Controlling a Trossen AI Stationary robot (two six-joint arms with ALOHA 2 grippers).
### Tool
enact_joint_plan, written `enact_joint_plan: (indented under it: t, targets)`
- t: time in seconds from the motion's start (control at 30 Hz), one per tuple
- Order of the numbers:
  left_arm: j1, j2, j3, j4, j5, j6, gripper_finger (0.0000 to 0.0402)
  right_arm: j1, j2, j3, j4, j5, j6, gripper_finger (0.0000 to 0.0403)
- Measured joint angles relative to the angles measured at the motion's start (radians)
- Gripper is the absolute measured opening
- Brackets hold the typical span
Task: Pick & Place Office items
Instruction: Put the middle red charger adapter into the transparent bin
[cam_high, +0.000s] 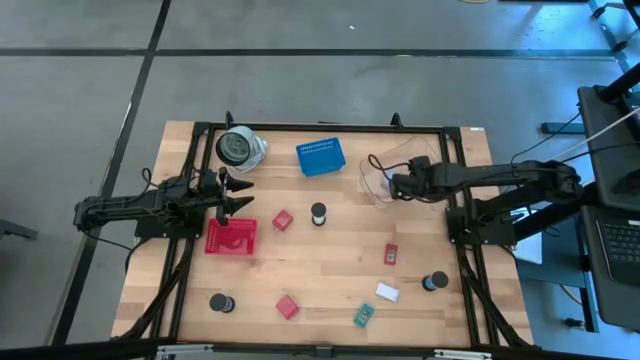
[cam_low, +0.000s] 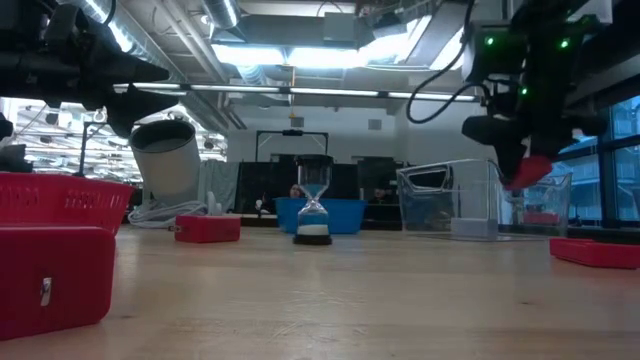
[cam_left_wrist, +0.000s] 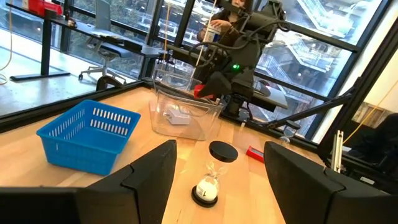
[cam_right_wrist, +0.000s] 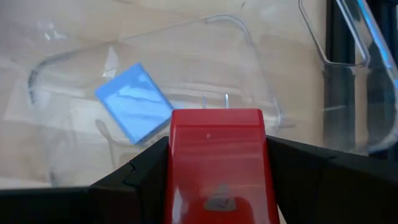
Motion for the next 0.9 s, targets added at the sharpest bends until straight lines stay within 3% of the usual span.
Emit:
enact_joint_plan:
  t: [0.37,0.7,0.9]
  targets:
    - [0.0,0.0,0.0,0.0,0.0,0.007,0.0239,-0.112,0.0,-0.058,0.139,-0.019,-0.096,0.0212]
    - [0.0,0.0,0.0,0.0,0.001,0.008,0.0239,-0.268,0.016,-0.198,0.484,-0.02,-0.228,0.0212]
    - [0.0,0.0,0.0,0.0,0.002,0.009,0.0239,-0.314,0.018,-0.214,0.503,-0.023,-0.273,0.0224]
